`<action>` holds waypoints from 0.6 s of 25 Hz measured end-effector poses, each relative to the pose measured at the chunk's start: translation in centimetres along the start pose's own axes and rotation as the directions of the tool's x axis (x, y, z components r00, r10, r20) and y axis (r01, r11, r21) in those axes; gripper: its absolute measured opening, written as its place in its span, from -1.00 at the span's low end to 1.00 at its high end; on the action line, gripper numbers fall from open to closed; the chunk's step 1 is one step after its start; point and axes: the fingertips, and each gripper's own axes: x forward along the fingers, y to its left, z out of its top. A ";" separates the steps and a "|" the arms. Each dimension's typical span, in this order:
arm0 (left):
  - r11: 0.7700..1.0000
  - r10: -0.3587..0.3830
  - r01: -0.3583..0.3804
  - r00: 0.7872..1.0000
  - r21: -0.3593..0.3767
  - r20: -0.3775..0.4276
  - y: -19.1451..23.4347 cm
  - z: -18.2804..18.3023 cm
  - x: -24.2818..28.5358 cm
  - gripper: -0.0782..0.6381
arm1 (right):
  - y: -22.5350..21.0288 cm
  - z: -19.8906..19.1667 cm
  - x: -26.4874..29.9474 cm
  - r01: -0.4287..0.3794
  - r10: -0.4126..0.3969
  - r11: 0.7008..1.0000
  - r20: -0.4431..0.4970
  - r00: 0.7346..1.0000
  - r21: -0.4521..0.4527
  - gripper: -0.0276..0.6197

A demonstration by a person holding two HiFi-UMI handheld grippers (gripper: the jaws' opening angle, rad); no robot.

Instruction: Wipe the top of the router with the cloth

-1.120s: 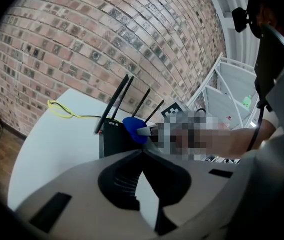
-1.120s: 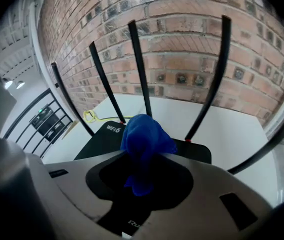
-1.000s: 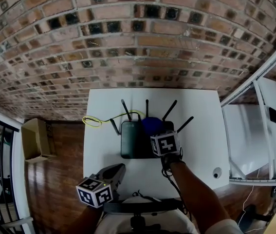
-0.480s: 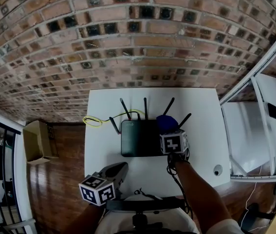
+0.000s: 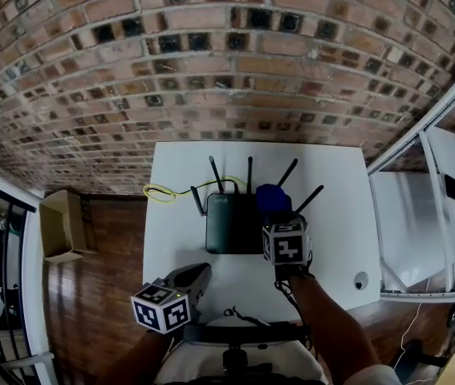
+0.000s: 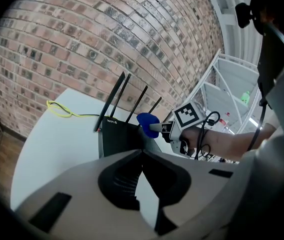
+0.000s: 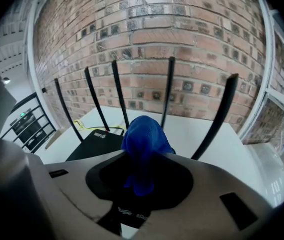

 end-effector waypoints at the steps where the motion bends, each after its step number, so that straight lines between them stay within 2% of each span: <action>1: 1.000 0.002 -0.002 1.000 0.000 0.002 0.1 0.0 -0.1 -0.69 | 1.3 0.2 -0.1 -0.036 0.036 0.999 0.008 0.999 -0.015 -0.52; 6: 1.000 0.022 -0.022 1.000 0.012 0.010 0.7 -0.1 -0.7 -0.69 | 8.3 0.2 0.0 -0.193 0.193 0.978 -0.008 0.981 -0.084 -0.52; 9: 1.000 0.021 -0.021 1.000 0.009 0.006 0.8 -0.3 -1.2 -0.69 | 12.0 0.3 0.0 -0.252 0.249 0.960 -0.036 0.968 -0.120 -0.52; 12: 1.000 0.031 -0.031 0.999 0.005 0.036 1.1 0.3 -1.7 -0.69 | 14.9 -0.2 0.5 -0.308 0.300 0.940 -0.074 0.951 -0.148 -0.52; 15: 0.999 0.047 -0.047 0.998 0.000 0.049 1.8 0.5 -2.3 -0.69 | 16.9 -2.2 1.4 -0.353 0.327 0.918 -0.158 0.932 -0.182 -0.52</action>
